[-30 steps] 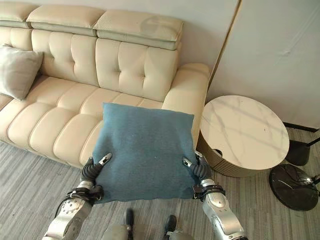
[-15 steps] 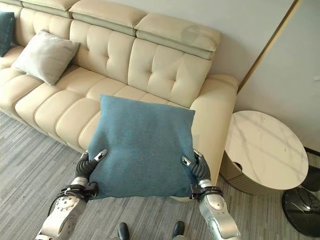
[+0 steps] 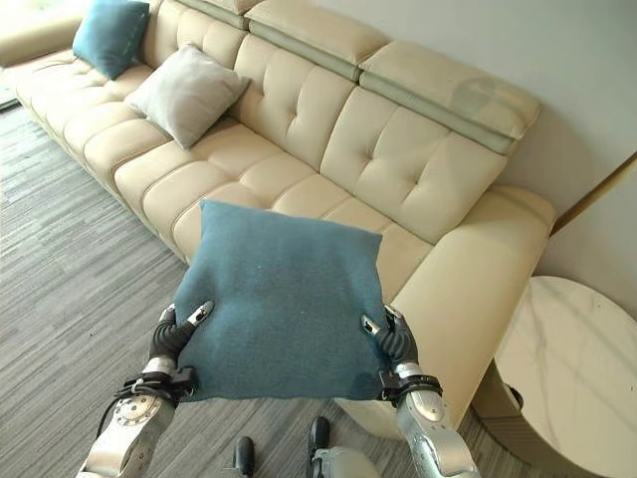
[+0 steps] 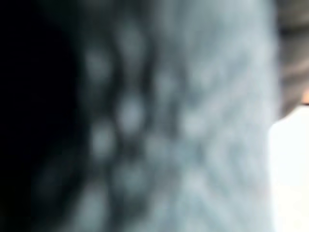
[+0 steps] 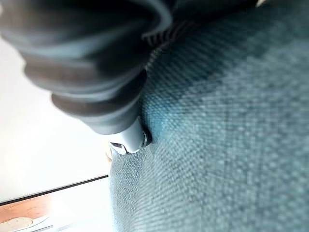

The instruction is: Pick up all the scattered cushions and arrange them neatly on the sofa.

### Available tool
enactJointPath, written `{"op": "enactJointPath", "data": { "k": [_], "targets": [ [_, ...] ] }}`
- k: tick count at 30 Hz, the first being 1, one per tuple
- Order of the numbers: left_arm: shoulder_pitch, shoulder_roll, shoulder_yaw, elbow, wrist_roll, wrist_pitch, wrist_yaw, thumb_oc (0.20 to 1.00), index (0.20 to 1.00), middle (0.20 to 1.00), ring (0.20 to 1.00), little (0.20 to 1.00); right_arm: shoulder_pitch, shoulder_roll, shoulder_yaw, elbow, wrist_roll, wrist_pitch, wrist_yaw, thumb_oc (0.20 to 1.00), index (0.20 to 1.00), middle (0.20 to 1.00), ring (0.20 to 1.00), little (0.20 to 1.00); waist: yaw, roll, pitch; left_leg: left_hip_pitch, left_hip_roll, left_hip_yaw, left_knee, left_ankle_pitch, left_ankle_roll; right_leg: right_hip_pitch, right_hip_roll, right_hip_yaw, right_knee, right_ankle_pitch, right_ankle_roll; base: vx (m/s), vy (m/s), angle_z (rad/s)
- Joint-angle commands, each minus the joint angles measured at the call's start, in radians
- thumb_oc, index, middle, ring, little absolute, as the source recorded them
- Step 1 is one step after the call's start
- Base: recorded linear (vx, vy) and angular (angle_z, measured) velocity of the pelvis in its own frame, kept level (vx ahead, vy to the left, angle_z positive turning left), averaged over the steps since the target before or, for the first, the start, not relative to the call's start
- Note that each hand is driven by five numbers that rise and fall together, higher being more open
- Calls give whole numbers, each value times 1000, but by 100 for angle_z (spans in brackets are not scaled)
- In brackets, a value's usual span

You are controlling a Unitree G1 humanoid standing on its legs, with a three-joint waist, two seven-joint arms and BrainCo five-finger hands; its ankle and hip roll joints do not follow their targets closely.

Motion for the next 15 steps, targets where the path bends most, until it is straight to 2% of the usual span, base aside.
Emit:
{"op": "enactJointPath", "data": {
  "k": [1,2,3,5,6,7,8,10,11,14,15],
  "targets": [
    [-83,9,31,-112,19,-116,-30,200,200,200,200,200,-59,-4,-15,-126,17,-115,50,200,200,200,200,200,-13,-44,-41,-13,-33,39,150,-156,-21,87,-72,14,-73,-84,89,240,-13,-15],
    [-78,9,33,-114,19,-115,-29,200,200,200,200,200,-60,-4,-16,-126,18,-113,50,200,200,200,200,200,-10,-46,-44,-22,-29,29,125,-160,-18,90,-74,21,-75,-87,91,282,68,-24],
    [-69,5,38,-118,16,-112,-21,200,200,200,200,200,-61,-5,-14,-129,16,-113,49,200,200,200,200,200,-4,-42,-49,-34,-6,2,46,-115,-27,102,-72,39,-76,-101,97,245,102,-32],
    [-71,2,39,-123,18,-114,-9,200,200,200,200,200,-61,-7,-18,-131,15,-116,42,200,200,200,200,200,1,-30,-46,-74,32,-17,-25,-36,-42,120,-72,51,-80,-120,99,201,120,-33],
    [-75,1,40,-123,21,-115,-2,200,200,200,200,200,-60,-8,-20,-132,13,-119,37,200,200,200,200,200,4,-26,-42,-97,49,-15,-64,-7,-49,130,-75,55,-83,-130,100,108,67,-50],
    [-75,1,40,-123,22,-115,-2,200,200,200,200,200,-60,-8,-20,-132,13,-119,37,200,200,200,200,200,4,-27,-42,-94,48,-15,-69,-4,-50,130,-75,56,-82,-131,100,226,181,-55],
    [-81,-4,39,-122,25,-122,10,200,200,200,200,200,-54,-9,-35,-129,5,-121,23,200,200,200,200,200,5,-20,-37,-143,74,24,-147,32,-62,166,-85,63,-98,-149,108,175,145,-40],
    [-81,-8,38,-121,30,-124,14,200,200,200,200,200,-49,-11,-41,-130,1,-120,19,200,200,200,200,200,5,-17,-37,-156,80,50,-157,43,-66,185,-93,63,-108,-153,113,272,278,-27],
    [-64,-8,34,-128,28,-124,-1,200,200,200,200,200,-39,-4,-30,-137,-4,-118,33,200,200,200,200,200,2,21,-62,-123,89,46,-183,60,-82,203,-92,79,-113,-155,125,370,425,-46],
    [-63,-4,30,-128,29,-124,-2,200,200,200,200,200,-37,-1,-34,-136,-16,-116,28,200,200,200,200,200,-3,23,-73,-101,78,60,-183,71,-79,208,-110,88,-118,-149,135,254,307,-43],
    [-60,8,19,-118,23,-119,-16,200,200,200,200,200,-41,6,-25,-130,-21,-108,34,200,200,200,200,200,-5,14,-82,-80,58,64,-181,59,-59,206,-136,112,-111,-138,153,211,277,-17]
  ]
}}
